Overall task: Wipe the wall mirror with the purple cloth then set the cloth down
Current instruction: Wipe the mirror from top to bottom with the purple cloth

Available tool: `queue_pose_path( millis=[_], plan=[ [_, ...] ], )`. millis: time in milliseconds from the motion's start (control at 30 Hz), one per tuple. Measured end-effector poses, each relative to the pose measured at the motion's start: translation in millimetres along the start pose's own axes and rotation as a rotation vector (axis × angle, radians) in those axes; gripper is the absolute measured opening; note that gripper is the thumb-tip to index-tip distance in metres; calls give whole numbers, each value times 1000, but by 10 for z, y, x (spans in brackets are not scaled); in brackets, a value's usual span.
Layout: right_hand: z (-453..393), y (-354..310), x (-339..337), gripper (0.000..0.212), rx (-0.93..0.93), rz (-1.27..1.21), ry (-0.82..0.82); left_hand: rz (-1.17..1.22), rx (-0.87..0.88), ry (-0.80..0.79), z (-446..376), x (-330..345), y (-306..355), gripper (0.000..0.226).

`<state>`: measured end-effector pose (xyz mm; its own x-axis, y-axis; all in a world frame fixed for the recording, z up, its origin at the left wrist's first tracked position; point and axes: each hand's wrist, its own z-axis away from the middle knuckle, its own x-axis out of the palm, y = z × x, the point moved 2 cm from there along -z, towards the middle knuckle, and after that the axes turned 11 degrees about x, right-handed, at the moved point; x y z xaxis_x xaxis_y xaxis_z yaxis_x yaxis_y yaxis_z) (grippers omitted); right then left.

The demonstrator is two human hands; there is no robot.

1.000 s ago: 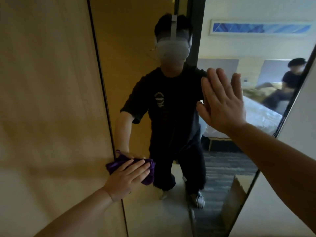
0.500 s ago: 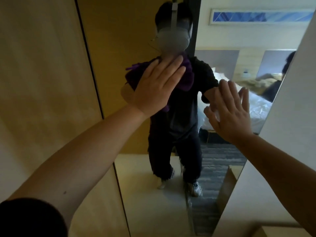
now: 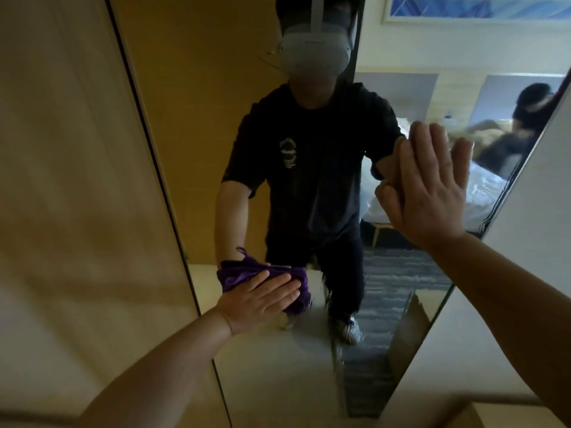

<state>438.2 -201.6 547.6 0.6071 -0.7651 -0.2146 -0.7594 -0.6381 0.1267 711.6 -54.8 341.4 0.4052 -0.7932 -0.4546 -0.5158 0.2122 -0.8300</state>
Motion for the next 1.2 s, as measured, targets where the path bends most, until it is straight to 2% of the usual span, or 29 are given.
queue_pose_path(
  millis=[167,300,467,567,667,767,933,1033,1200],
  plan=[
    [-26,-14,-99,68,29,-22,-100,250,-33,-2,-73,-264,-134,42],
    [-59,14,-287,62,40,-117,-131,435,-143,163,-539,-657,-488,36],
    [-5,293,-460,61,112,-91,-145,346,-368,515,-1500,-1200,-1387,35],
    [26,498,-435,56,111,-2,-156,252,-436,587,-2028,-1433,-1884,34],
    [45,579,-366,58,63,20,-131,139,-447,507,-2307,-1385,-1970,36],
    [61,608,-306,62,23,26,-82,59,-362,422,-2276,-1175,-1690,41],
    [74,633,-228,63,7,6,-31,40,-220,371,-1868,-733,-881,48],
    [100,654,-196,63,7,1,-16,87,-138,263,-1522,-429,-289,56],
    [94,642,-192,61,23,14,11,90,17,68,-1037,-49,467,54]
  ],
)
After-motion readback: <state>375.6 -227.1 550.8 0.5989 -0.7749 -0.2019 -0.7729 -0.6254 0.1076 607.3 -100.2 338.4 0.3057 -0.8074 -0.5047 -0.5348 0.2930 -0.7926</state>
